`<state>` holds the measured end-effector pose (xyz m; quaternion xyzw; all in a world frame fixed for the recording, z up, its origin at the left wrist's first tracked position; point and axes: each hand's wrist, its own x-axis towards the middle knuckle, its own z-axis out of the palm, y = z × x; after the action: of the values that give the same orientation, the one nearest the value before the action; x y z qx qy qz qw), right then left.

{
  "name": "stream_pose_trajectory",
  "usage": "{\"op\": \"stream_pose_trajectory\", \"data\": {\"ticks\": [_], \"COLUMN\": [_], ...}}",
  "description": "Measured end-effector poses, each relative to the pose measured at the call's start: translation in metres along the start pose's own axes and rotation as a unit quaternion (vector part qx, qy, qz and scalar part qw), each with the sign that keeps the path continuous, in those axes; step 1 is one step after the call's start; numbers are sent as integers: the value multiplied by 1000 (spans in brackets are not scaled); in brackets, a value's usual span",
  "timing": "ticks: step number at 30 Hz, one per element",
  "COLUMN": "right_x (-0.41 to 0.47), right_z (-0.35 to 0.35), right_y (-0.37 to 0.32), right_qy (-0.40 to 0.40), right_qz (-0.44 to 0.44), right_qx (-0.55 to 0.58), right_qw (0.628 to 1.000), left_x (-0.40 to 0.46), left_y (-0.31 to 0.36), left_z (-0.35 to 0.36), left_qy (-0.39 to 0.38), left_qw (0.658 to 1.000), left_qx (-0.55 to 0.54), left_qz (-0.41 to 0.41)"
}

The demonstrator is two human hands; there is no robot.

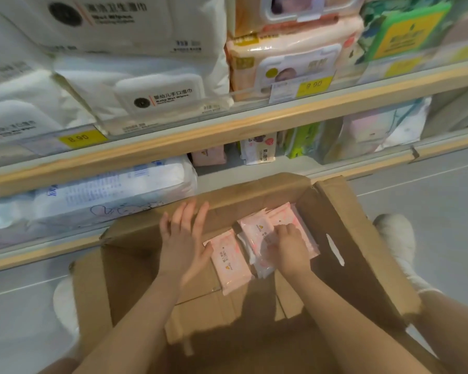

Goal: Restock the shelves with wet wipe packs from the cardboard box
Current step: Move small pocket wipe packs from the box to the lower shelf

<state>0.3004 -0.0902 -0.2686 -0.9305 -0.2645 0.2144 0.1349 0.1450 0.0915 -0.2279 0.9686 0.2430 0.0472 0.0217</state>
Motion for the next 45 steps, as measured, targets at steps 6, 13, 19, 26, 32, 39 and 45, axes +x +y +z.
{"op": "stream_pose_trajectory", "data": {"ticks": [6,13,19,26,32,39,45], "right_x": [-20,-60,-56,-5,10,3,-13], "right_z": [-33,-71,-66,-44,-20,-45,-102], "right_y": [-10,-35,-24,19,17,12,-7], "right_qy": [-39,-185,-148,5,8,-21,52], "right_qz": [0,-37,-32,70,85,103,-39], "right_qx": [179,421,369,133,65,70,164], "right_qw": [983,887,917,989,994,992,984], "left_x": [-12,-39,-34,-32,-24,-28,-13], "left_y": [19,73,69,42,36,34,4], "left_z": [-29,-57,-43,-17,-3,-28,-67], "left_qy": [46,-90,-80,-106,-138,-117,-3], "left_qw": [971,803,745,778,786,822,904], "left_qx": [-224,-533,-581,-516,-492,-488,-378], "left_qz": [-71,-250,-317,-342,-348,-270,-201]}}
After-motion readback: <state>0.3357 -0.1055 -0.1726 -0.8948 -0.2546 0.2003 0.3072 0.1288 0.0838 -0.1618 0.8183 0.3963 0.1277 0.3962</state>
